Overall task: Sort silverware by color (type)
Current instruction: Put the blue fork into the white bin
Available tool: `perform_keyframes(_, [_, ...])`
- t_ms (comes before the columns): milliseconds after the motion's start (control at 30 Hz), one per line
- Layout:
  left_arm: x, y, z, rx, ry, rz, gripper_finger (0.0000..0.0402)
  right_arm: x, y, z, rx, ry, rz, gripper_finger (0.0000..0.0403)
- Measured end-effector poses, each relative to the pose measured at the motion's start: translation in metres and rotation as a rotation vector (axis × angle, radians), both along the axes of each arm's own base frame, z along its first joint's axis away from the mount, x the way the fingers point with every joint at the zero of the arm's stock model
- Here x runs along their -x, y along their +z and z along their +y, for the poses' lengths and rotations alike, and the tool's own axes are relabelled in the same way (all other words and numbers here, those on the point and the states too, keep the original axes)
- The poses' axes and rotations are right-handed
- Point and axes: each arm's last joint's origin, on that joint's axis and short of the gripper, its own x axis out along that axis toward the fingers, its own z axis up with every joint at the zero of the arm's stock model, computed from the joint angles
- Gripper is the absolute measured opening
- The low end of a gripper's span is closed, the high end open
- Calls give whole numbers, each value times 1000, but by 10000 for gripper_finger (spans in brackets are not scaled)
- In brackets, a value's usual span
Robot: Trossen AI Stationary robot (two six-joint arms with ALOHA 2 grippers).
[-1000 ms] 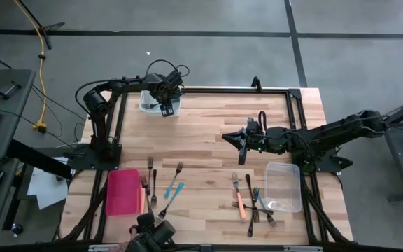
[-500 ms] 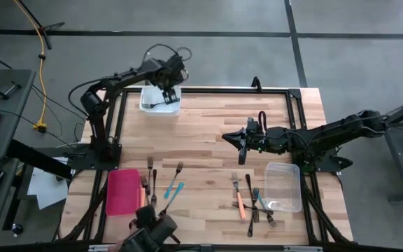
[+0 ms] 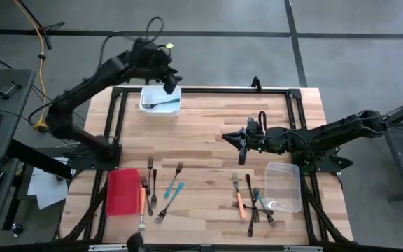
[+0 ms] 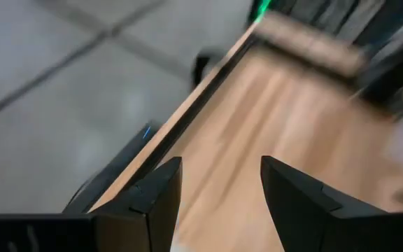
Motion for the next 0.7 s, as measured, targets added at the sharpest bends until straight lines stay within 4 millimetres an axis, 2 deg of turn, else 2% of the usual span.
perform_keyframes(100, [7,11,-35,-58,-65,-177,186,0,0,0,30,3,7,5])
perform_keyframes(233, [15,3,-78,-74,-139,-384,186,0,0,0,61,7,14,5])
perform_keyframes(467, [23,-47,-138,-93,-143,-607,186,0,0,0,68,7,15,5])
perform_keyframes(600, [23,-80,-160,-70,-113,-646,186,0,0,0,68,4,13,5])
perform_keyframes(700, [23,-97,-172,-32,-135,-634,186,0,3,-1,63,0,-13,5])
